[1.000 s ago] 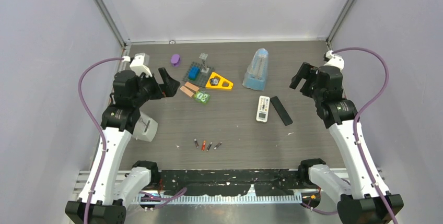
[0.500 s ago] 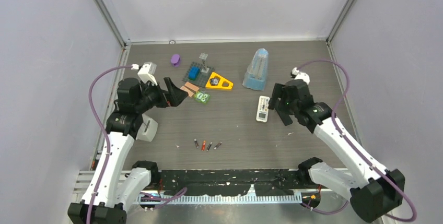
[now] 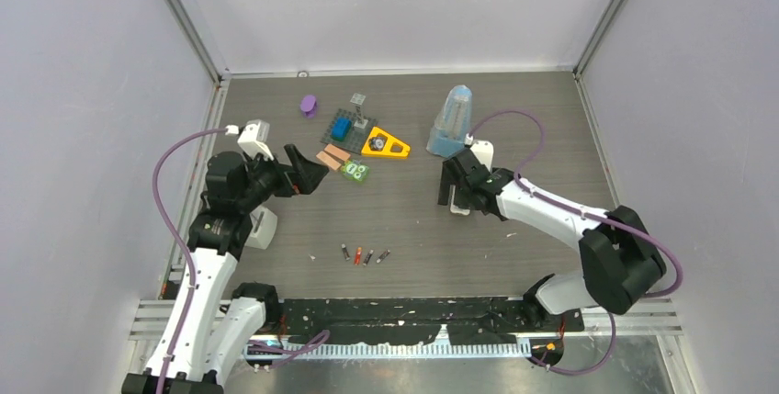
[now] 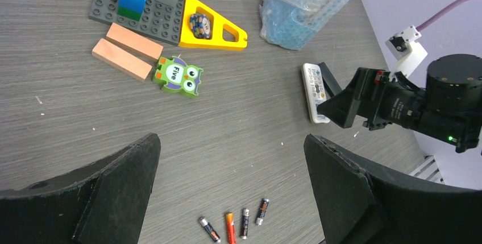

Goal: Load the batteries into the remote control
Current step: Pick up the remote control from the center of the board.

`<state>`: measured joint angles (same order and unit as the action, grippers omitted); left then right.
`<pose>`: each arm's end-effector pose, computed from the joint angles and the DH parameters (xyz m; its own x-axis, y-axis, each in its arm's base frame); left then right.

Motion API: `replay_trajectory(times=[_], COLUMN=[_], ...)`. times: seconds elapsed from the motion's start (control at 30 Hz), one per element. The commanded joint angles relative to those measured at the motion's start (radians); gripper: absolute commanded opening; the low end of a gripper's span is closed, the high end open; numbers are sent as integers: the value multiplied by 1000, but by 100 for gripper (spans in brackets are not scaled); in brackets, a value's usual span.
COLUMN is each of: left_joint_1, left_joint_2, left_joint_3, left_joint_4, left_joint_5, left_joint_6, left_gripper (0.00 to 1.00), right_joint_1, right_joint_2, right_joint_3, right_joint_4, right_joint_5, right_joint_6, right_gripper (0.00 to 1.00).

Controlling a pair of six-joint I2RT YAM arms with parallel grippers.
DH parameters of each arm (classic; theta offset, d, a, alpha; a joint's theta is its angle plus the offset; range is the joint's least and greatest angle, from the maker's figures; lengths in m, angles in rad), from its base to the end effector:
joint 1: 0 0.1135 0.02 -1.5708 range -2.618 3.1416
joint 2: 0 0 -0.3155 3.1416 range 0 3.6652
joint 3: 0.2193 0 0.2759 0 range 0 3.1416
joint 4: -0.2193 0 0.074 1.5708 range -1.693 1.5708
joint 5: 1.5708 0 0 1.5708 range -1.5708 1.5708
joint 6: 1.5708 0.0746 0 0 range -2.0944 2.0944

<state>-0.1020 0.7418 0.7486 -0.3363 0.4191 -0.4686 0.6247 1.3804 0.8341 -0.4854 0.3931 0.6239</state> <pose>0.1867 -0.0496 0.3425 -0.5022 -0.3633 -0.7847 0.2794 0.7907 -0.5448 0.2559 0.1493 0.2120 -0.7874 0.0976 -0.6087 0.0977 0.9947 0.0331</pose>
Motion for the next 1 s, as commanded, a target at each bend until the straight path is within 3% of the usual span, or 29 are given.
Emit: replay_trajectory(times=[0.0, 0.4, 0.53, 0.67, 0.73, 0.87, 0.97], left_joint_1=[7, 6, 5, 6, 6, 5, -1], left_joint_2=[-2, 48, 46, 38, 36, 35, 34], left_joint_3=[-21, -17, -16, -16, -17, -29, -58], left_joint_4=[83, 56, 49, 44, 55, 113, 199], left_joint_5=[-6, 33, 35, 51, 99, 210, 261], left_joint_6=[-13, -17, -9, -9, 1, -36, -121], left_gripper=[99, 100, 99, 100, 100, 99, 99], right_joint_1=[1, 4, 3, 4, 4, 3, 3], right_joint_2=[64, 222, 218, 193, 157, 58, -35], right_joint_3=[42, 55, 37, 40, 37, 41, 38], right_joint_4=[78, 100, 118, 124, 138, 185, 258], right_joint_5=[51, 52, 40, 10, -23, -172, -462], right_joint_6=[44, 81, 93, 74, 49, -47, -137], right_gripper=[97, 89, 71, 38, 30, 24, 24])
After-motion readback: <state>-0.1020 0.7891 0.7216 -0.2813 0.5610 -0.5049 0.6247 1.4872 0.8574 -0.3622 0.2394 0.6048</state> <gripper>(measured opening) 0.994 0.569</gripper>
